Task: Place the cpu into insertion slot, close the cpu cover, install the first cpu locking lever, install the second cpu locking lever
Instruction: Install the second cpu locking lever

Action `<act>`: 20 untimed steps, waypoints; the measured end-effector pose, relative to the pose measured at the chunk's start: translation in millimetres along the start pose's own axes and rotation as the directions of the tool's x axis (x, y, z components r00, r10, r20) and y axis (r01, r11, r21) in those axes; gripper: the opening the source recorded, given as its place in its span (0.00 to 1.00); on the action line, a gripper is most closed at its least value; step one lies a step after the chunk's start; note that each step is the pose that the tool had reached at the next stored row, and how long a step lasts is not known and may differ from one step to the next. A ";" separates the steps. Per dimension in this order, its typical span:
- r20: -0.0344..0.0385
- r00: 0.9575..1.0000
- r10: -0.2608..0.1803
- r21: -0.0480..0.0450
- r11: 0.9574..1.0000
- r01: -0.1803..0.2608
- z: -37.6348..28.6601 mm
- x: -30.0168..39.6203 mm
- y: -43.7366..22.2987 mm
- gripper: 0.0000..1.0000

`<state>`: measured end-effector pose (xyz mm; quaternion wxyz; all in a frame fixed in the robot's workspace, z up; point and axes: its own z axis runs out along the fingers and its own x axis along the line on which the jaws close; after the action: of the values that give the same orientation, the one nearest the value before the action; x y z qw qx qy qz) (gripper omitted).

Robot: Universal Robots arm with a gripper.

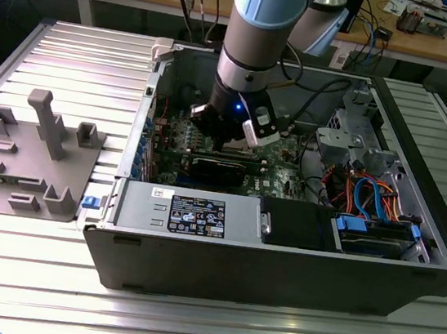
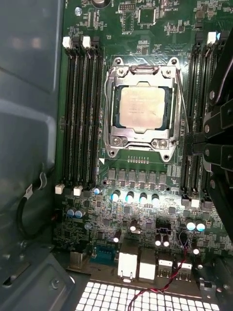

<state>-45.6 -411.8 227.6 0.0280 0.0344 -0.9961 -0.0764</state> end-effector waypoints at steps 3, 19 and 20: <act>0.000 1.000 0.000 -0.004 1.000 0.000 2.8 2.5 0.1 0.11; 0.001 1.000 -0.001 -0.016 1.000 0.001 15.1 7.1 4.6 0.11; 0.001 1.000 -0.001 -0.018 1.000 0.001 16.6 7.1 4.4 0.11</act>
<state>-54.0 -405.5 212.3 0.0277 0.0346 -0.9953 -0.0855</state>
